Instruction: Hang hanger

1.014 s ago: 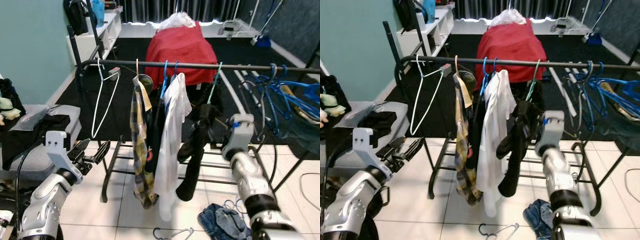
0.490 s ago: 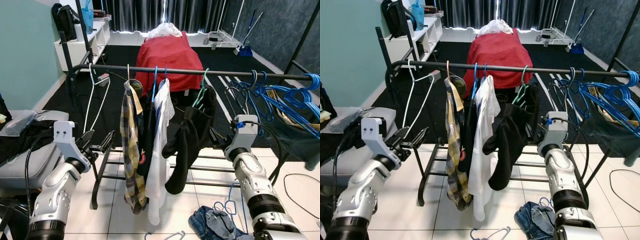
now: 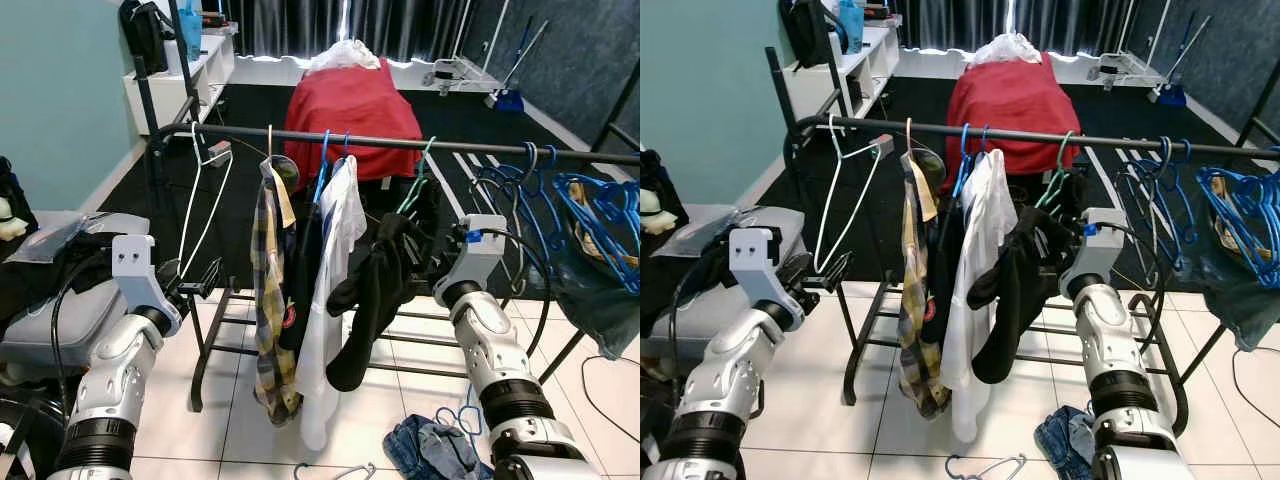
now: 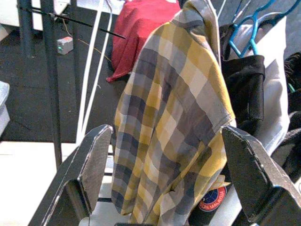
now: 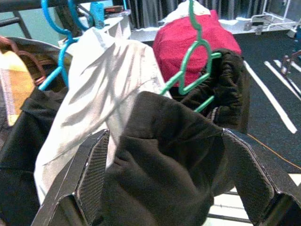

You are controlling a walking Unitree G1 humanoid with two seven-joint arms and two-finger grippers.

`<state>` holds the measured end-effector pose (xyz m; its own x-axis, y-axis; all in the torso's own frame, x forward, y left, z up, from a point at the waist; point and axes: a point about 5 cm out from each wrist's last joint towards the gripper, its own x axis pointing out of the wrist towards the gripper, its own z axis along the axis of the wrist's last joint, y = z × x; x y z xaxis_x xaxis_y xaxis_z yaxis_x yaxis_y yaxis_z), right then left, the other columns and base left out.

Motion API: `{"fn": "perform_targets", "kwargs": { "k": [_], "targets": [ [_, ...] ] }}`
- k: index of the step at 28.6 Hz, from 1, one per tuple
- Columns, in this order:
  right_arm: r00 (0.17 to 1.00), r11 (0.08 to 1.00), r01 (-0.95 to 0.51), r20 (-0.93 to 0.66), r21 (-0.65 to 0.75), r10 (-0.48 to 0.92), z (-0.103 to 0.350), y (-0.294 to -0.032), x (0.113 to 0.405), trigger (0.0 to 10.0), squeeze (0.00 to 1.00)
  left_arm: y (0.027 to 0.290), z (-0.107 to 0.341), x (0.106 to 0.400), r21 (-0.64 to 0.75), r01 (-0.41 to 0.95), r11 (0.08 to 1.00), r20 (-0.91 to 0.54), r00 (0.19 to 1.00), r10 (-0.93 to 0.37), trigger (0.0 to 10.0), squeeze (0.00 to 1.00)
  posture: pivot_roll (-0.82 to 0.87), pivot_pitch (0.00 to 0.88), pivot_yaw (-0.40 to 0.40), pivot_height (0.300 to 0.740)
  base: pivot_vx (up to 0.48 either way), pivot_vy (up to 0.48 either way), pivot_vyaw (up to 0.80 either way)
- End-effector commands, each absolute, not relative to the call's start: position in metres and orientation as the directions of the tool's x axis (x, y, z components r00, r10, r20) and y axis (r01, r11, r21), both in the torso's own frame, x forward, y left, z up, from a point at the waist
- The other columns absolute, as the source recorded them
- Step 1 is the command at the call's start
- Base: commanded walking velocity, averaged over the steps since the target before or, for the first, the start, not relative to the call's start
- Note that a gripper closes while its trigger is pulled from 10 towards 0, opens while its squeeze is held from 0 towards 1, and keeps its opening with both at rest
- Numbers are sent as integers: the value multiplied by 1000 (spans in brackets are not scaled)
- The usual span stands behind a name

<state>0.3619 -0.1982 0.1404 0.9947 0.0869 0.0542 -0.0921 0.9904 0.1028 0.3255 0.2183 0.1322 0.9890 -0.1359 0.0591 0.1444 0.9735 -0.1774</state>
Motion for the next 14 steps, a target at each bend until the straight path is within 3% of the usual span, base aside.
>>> {"fn": "perform_targets", "kwargs": {
  "k": [1, 5, 10, 14],
  "targets": [
    [993, 989, -112, 56, 95, 107, 143, -196, 363, 10000, 0, 222, 138, 326, -150, 120, 981, 87, 990, -108, 10000, 0, -4, 21, -78, 740, 0, 0, 0],
    [991, 989, -123, 57, 87, 118, 145, -197, 362, 10000, 0, 221, 140, 325, -147, 116, 982, 97, 990, -103, 10000, 0, -5, 22, -79, 740, 0, 0, 0],
    [989, 987, -137, 64, 80, 132, 146, -195, 361, 10000, 0, 220, 140, 326, -147, 114, 983, 100, 990, -100, 10000, 0, -1, 22, -81, 740, 0, 0, 481],
    [984, 985, -164, 81, 57, 159, 149, -191, 360, 10000, 0, 220, 141, 326, -134, 110, 985, 108, 990, -96, 10000, 0, -6, 30, -83, 740, 0, 0, 800]
  ]
}}
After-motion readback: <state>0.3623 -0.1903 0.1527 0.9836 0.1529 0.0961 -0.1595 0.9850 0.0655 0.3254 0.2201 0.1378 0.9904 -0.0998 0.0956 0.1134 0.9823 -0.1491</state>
